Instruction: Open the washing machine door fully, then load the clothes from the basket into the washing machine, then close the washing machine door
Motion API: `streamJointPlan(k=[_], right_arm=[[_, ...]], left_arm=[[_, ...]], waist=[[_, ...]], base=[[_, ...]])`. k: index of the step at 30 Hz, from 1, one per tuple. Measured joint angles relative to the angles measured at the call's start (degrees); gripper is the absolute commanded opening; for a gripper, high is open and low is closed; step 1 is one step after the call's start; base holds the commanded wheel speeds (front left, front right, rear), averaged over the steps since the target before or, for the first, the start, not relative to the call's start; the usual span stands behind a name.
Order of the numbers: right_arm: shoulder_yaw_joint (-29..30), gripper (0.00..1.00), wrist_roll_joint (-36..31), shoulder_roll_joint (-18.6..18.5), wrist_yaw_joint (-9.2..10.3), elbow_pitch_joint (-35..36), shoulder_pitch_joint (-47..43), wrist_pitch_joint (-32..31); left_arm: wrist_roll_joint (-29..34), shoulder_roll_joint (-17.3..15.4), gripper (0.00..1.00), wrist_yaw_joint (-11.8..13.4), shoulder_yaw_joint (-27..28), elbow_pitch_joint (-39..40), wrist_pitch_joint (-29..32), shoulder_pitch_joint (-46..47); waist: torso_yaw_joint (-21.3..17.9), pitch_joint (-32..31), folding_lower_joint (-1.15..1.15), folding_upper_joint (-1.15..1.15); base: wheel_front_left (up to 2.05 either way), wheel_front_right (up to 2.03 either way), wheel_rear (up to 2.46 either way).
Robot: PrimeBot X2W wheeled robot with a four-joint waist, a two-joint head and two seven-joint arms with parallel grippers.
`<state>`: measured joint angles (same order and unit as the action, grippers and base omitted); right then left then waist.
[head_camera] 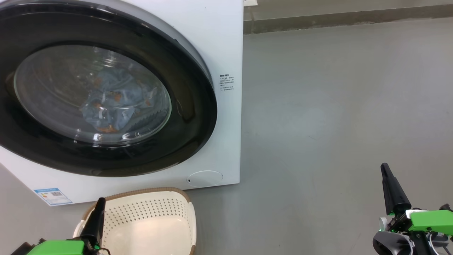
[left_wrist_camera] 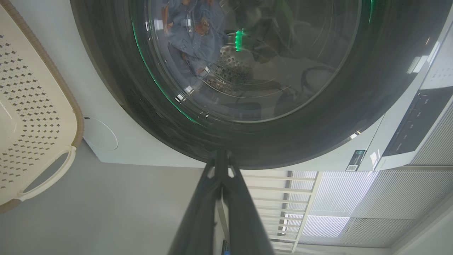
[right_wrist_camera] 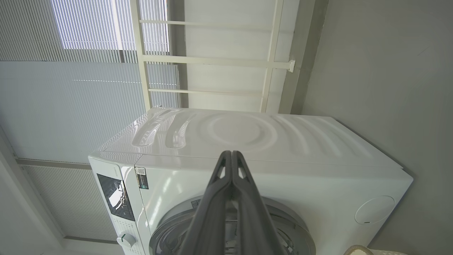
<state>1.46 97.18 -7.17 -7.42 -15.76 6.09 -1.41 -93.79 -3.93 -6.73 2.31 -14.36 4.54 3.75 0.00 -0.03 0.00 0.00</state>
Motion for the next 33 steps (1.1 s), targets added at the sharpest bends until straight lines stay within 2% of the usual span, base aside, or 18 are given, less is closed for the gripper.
streamJointPlan(k=[33], right_arm=[[0.1,0.0,0.0,0.0,0.0,0.1,0.0,0.0]], left_arm=[[0.0,0.3,0.0,0.0,0.3,0.0,0.0,0.1]], waist=[[0.0,0.0,0.0,0.0]], base=[[0.0,0.0,0.0]])
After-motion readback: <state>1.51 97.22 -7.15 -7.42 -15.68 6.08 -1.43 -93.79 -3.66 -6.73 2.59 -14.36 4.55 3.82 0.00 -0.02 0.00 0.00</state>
